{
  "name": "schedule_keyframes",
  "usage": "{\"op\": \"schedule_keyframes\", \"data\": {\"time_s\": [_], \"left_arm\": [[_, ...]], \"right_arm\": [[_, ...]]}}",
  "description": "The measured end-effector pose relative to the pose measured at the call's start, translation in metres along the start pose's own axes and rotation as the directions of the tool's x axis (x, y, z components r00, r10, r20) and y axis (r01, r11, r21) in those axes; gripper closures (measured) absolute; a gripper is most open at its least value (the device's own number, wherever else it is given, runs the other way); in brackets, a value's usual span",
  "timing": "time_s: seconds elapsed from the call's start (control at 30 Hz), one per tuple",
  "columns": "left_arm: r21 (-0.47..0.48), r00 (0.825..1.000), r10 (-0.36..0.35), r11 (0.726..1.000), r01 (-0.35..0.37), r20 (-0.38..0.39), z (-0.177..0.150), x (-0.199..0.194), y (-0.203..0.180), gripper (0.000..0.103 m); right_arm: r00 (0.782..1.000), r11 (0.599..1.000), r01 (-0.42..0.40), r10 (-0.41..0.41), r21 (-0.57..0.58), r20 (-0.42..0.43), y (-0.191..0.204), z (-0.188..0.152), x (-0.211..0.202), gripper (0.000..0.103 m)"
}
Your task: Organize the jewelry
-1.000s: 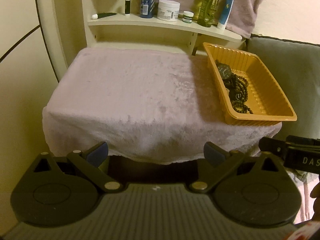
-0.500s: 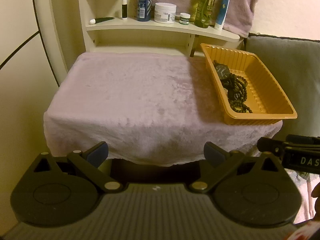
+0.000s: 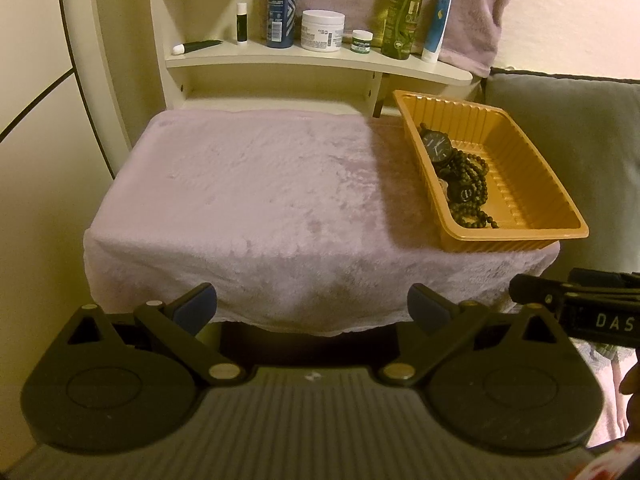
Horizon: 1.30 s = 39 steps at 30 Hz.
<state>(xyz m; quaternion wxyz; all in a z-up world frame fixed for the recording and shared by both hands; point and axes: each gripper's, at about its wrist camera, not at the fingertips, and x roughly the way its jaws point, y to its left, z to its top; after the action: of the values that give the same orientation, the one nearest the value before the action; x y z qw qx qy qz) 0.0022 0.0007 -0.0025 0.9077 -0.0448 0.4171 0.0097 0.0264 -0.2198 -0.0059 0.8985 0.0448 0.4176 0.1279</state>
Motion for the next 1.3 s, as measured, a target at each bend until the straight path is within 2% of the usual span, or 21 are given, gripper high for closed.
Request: {"op": "schedule_keyframes", "data": {"time_s": [1.3], "left_arm": [[0.002,1.000,-0.005,1.000,0.005,0.005,0.0031,-0.0016,-0.0008,0.002]], "right_arm": [[1.000,1.000,0.003,-0.003,0.002,0.007,-0.0015,0.0031,-0.0017,0.017]]}}
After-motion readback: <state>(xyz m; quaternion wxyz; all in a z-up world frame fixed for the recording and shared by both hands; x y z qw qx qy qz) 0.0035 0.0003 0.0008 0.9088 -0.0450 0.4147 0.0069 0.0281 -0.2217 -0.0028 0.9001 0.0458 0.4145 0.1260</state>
